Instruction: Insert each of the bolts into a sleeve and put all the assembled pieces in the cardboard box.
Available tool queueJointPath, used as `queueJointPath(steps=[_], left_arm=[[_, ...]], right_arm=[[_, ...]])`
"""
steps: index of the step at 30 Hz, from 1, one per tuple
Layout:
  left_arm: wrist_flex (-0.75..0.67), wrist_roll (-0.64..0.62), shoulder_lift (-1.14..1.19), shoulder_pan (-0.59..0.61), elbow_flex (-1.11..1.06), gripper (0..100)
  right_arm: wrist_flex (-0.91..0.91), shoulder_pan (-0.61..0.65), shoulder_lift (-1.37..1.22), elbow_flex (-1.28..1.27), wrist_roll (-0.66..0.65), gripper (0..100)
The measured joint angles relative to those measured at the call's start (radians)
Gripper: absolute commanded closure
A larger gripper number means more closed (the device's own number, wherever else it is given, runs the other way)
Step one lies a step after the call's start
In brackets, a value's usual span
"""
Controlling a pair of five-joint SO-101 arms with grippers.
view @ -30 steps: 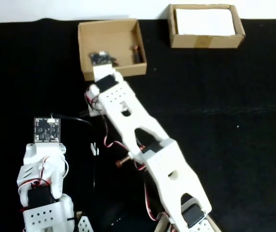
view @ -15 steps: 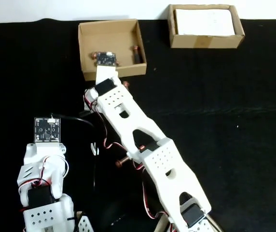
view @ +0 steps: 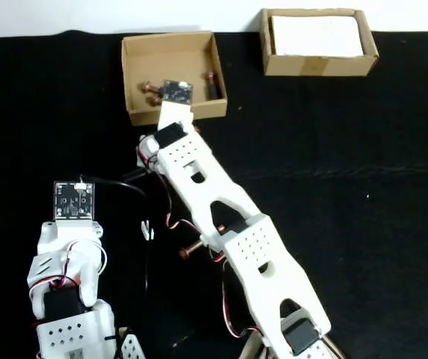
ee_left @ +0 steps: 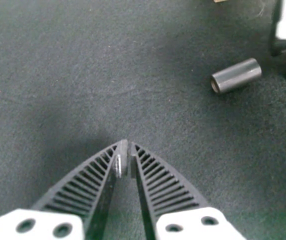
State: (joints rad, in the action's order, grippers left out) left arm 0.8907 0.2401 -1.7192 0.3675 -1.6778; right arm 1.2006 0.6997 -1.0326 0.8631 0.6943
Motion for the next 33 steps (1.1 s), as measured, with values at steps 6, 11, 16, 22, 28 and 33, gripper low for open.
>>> queueJointPath(steps=[6,11,16,22,28,33], left_arm=[[0.0,0.0,0.0,0.0,0.0,96],[0.0,0.0,0.0,0.0,0.0,96],[0.0,0.0,0.0,0.0,0.0,96],[0.0,0.0,0.0,0.0,0.0,96],[0.0,0.0,0.0,0.0,0.0,96],[0.0,0.0,0.0,0.0,0.0,96]], right_arm=[[0.003,-0.017,-0.012,-0.003,0.0,93.1],[0.046,-0.021,-0.015,0.026,-0.02,93.2],[0.169,-0.021,-0.025,0.146,-0.081,93.2],[0.354,-0.008,-0.031,0.245,-0.184,93.2],[0.529,-0.011,-0.031,0.282,-0.341,93.2],[0.548,-0.049,-0.031,0.282,-0.368,93.2]])
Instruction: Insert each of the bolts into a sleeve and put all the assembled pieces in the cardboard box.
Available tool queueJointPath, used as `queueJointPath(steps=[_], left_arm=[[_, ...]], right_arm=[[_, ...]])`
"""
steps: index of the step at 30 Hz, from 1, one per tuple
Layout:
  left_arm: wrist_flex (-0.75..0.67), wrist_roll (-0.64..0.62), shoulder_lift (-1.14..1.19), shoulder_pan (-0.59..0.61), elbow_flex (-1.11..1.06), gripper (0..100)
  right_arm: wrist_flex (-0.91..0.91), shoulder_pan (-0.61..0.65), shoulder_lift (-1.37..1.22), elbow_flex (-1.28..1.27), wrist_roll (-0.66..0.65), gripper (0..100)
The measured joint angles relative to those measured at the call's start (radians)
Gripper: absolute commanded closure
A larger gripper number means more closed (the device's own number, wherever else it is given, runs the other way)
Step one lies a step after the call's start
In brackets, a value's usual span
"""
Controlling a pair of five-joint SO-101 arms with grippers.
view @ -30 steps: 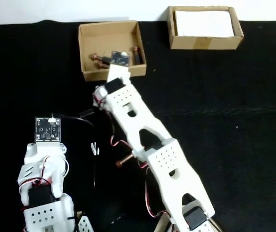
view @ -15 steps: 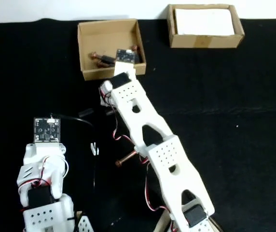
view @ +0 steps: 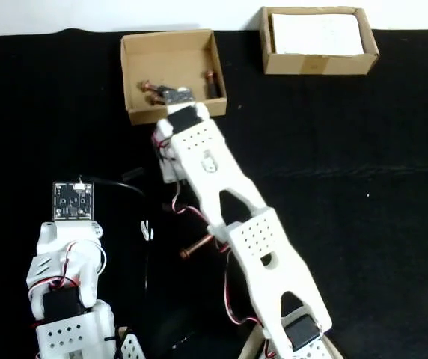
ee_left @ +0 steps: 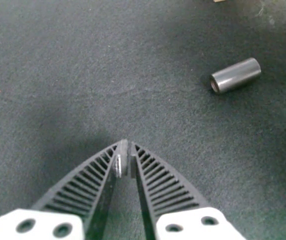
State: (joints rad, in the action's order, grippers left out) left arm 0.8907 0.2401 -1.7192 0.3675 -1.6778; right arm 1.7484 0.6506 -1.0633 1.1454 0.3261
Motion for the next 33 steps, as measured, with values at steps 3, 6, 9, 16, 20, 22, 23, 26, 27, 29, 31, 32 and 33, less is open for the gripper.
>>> queueJointPath(steps=[3,6,9,16,20,22,23,26,27,29,31,32,33], left_arm=[[0.0,0.0,0.0,0.0,0.0,96],[0.0,0.0,0.0,0.0,0.0,96],[0.0,0.0,0.0,0.003,0.0,96],[-0.051,-0.109,0.0,0.127,0.0,96],[-0.054,-0.138,0.0,0.158,0.0,96],[-0.054,-0.14,0.0,0.163,0.0,96],[-0.054,-0.14,0.0,0.163,0.0,96],[-0.054,-0.14,0.0,0.163,0.0,96],[-0.054,-0.14,0.0,0.163,0.0,96],[-0.054,-0.14,0.0,0.163,0.0,96],[-0.054,-0.14,0.0,0.163,0.0,96],[-0.054,-0.14,0.0,0.163,0.0,96],[-0.054,-0.14,0.0,0.163,0.0,96]], right_arm=[[0.0,-0.025,0.0,0.014,-0.02,91.8],[0.0,-0.032,0.037,0.018,-0.163,87.8],[0.003,-0.035,0.143,0.017,-0.405,87.7],[0.005,-0.032,0.402,-0.308,-0.786,87.6],[0.006,0.008,0.531,-0.598,-0.945,87.5],[-0.005,0.04,0.577,-0.7,-0.993,87.5],[-0.025,0.055,0.597,-0.74,-1.007,87.5],[-0.115,0.097,0.629,-0.815,-1.022,87.5],[-0.146,0.109,0.632,-0.833,-1.025,87.5],[-0.184,0.138,0.634,-0.872,-1.025,87.5],[-0.216,0.167,0.634,-0.911,-1.025,87.5],[-0.233,0.178,0.634,-0.928,-1.025,87.5],[-0.252,0.186,0.634,-0.944,-1.025,87.5]])
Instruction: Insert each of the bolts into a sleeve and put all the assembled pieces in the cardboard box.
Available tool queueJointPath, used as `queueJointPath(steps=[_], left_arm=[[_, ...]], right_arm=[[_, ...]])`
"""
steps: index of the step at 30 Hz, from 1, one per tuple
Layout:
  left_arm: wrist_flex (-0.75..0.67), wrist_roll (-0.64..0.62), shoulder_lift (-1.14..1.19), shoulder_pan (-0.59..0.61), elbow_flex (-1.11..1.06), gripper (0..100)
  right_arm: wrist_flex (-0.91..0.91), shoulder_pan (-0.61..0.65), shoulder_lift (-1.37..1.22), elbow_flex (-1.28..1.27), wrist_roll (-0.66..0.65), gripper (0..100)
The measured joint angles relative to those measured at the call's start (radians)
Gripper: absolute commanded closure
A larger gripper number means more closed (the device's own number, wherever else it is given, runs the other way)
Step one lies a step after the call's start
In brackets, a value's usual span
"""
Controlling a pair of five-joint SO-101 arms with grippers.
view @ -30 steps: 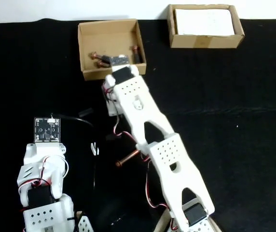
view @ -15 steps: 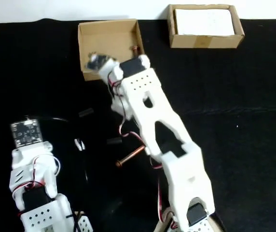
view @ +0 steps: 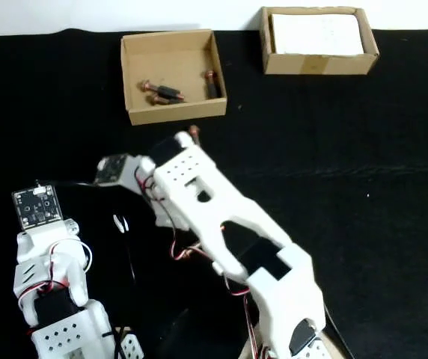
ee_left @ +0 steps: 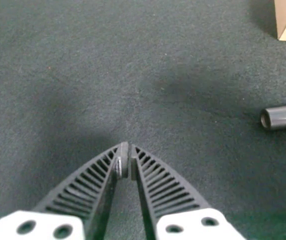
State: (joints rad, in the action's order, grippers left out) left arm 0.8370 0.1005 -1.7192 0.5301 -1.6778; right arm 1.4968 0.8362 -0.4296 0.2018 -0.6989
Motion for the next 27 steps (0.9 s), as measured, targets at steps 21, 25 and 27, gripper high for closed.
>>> queueJointPath(steps=[21,25,27], left_arm=[[0.0,0.0,0.0,0.0,0.0,96],[0.0,0.0,0.0,0.0,0.0,96],[0.0,0.0,0.0,0.0,0.0,96]], right_arm=[[-0.021,0.028,0.011,-0.069,-0.114,87.5],[-0.097,0.037,0.011,-0.071,-0.133,87.5],[-0.135,0.037,0.011,-0.074,-0.157,87.5]])
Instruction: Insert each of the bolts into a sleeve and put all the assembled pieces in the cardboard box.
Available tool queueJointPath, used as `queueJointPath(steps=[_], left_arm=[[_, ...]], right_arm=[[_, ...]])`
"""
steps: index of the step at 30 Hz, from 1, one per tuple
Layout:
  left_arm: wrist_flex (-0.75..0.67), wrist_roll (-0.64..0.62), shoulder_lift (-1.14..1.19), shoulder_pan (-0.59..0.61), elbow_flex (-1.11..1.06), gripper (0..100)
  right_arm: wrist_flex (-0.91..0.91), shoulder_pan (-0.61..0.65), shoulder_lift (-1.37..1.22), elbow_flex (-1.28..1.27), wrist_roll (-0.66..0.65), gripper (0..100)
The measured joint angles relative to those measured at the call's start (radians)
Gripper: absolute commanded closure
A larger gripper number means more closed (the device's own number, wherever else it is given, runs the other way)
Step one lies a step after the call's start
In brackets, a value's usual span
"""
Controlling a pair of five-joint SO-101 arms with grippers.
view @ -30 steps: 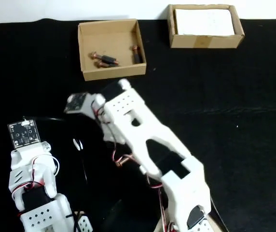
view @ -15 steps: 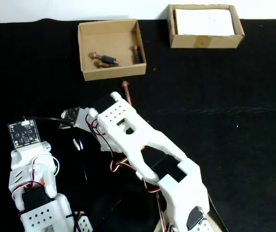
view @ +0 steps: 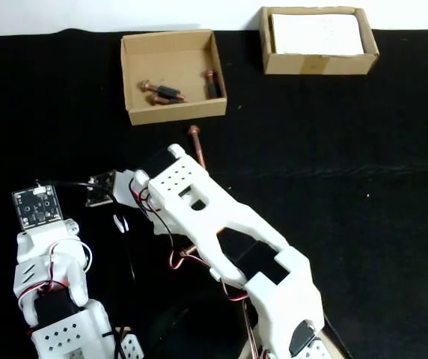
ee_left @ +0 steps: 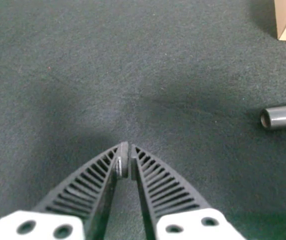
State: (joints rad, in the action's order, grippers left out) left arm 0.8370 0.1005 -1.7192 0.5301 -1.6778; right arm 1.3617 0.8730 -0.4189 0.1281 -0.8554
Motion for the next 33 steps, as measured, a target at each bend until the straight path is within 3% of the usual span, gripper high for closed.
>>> queueJointPath(steps=[16,20,27,33], left_arm=[[0.0,0.0,0.0,0.0,0.0,96],[0.0,0.0,0.0,0.0,0.0,96],[0.0,0.0,0.0,0.0,0.0,96],[0.0,0.0,0.0,0.0,0.0,96]], right_arm=[[-0.123,-0.014,-0.141,0.002,-0.015,88.0],[-0.124,-0.02,-0.161,0.009,-0.015,98.5],[-0.132,-0.044,-0.17,0.021,-0.015,99.2],[0.012,-0.078,-0.19,0.123,-0.008,99.2]])
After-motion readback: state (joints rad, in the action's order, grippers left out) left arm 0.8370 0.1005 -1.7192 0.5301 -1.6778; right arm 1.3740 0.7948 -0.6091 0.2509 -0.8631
